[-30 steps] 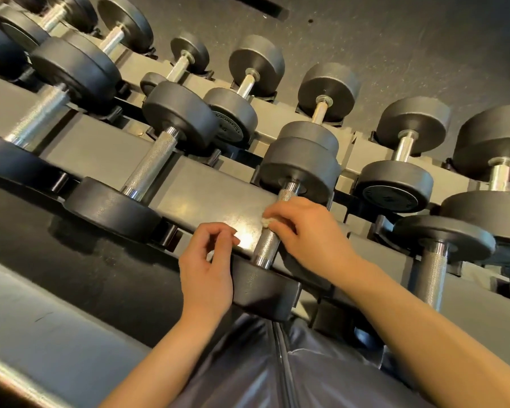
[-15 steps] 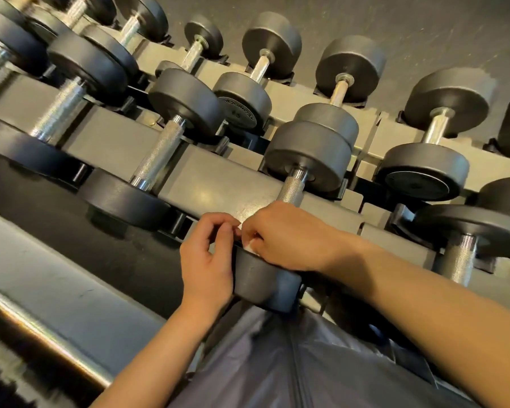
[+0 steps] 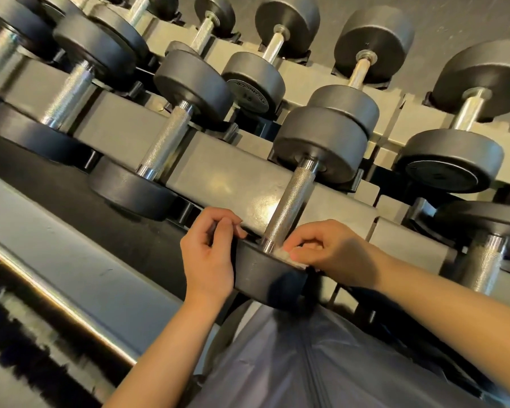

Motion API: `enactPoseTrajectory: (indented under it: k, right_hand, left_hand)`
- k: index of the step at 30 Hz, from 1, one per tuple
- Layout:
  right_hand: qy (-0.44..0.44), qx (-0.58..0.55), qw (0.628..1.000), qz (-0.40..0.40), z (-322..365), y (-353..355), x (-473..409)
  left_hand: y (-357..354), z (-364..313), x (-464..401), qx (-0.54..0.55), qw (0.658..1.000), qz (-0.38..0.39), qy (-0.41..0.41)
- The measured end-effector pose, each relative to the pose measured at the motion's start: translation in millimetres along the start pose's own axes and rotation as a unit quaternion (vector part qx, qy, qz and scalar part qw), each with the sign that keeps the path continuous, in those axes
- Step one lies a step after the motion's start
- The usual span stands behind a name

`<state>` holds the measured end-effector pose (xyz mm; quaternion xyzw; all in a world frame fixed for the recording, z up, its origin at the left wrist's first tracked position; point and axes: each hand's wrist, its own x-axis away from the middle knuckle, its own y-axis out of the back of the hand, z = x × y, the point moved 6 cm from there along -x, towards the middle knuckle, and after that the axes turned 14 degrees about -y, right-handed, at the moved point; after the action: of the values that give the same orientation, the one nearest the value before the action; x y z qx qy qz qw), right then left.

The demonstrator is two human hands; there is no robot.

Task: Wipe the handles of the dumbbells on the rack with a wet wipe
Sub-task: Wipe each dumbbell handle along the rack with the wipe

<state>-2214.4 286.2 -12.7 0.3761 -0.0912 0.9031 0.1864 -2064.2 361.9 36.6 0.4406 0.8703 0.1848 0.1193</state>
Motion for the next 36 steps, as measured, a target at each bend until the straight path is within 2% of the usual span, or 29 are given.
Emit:
enactPoseTrajectory:
  k: [3,6,10,13,15,17,19,21,24,26,29,31,33,36]
  right_hand:
    - [0.006,0.002,1.000,-0.023,-2,-3,-8]
    - [0.003,-0.019,1.000,-0.006,1,-6,-10]
    - [0.003,0.020,1.000,-0.010,8,3,-3]
    - [0.100,0.061,0.991,-0.065,34,2,5]
    - [0.178,0.127,0.969,-0.111,54,-4,6]
    - [0.198,0.225,0.947,-0.115,73,-11,-3]
    - [0.169,0.357,0.915,-0.082,83,-18,-17]
    - [0.132,0.462,0.873,-0.084,90,-24,-31]
    - [0.124,0.532,0.832,-0.092,94,-32,-37]
    - [0.128,0.521,0.841,-0.071,91,-31,-33]
    - [0.149,0.445,0.882,-0.042,84,-24,-19]
    - [0.163,0.388,0.906,-0.053,72,-21,-10]
    - [0.162,0.342,0.920,-0.103,60,-16,-2]
    - [0.160,0.332,0.898,-0.240,50,2,1]
  left_hand:
    - [0,3,-1,0.009,1.000,0.007,0.001]
    - [2,3,-3,0.016,1.000,0.012,-0.004]
    - [3,5,-5,0.029,0.999,0.010,0.010]
    - [4,6,-4,0.032,0.999,0.003,0.008]
    - [4,5,-4,0.026,1.000,0.001,-0.001]
    - [3,3,-4,0.020,1.000,-0.002,-0.011]
    - [2,0,-3,0.023,1.000,-0.011,-0.016]
    - [2,0,0,0.028,0.999,-0.023,-0.012]
    - [4,0,2,0.021,0.999,-0.030,-0.022]
    - [5,1,1,0.017,0.999,-0.034,-0.020]
    - [9,6,-2,0.012,0.999,-0.038,-0.013]
    - [10,7,-2,0.012,0.999,-0.034,-0.011]
    - [10,8,-2,0.019,0.999,-0.032,-0.008]
    - [9,7,-3,0.025,0.999,-0.020,-0.015]
